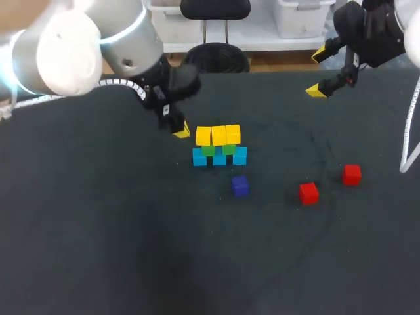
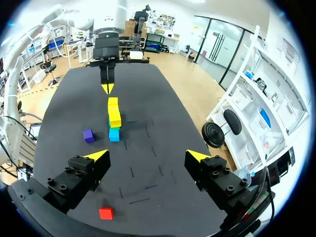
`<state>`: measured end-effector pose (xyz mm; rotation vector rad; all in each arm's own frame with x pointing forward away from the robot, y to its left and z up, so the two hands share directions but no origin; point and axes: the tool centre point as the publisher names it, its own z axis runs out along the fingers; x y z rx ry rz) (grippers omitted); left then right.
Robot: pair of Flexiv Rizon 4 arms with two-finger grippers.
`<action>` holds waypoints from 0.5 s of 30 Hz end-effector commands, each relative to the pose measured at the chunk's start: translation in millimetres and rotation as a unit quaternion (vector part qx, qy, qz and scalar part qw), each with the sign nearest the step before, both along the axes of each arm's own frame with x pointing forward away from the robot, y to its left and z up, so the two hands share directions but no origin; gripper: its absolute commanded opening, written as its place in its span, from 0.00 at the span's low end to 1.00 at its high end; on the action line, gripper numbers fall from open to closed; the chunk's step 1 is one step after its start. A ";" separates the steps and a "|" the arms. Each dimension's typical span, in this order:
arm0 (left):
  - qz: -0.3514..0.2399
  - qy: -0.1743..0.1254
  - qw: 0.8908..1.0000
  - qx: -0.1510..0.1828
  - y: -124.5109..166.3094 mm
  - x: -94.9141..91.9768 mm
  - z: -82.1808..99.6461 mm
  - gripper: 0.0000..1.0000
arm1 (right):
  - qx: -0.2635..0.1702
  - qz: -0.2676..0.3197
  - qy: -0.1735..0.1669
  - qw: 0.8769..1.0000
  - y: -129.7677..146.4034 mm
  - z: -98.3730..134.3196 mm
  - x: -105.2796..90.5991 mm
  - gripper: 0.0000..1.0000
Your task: Place the blue cubes, place green cubes on the blue cubes, place the yellow cubes on the green cubes, then place the red cubes on the yellow cubes, and place purple cube on the red cubes.
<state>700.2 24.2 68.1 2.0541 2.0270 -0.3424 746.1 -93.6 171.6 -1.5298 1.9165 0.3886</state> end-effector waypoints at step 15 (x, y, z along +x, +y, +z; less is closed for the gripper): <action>0.004 0.011 1.000 -0.005 -2.6 5.5 -7.6 0.00 | 0.001 0.001 0.000 1.000 0.2 -0.6 1.4 1.00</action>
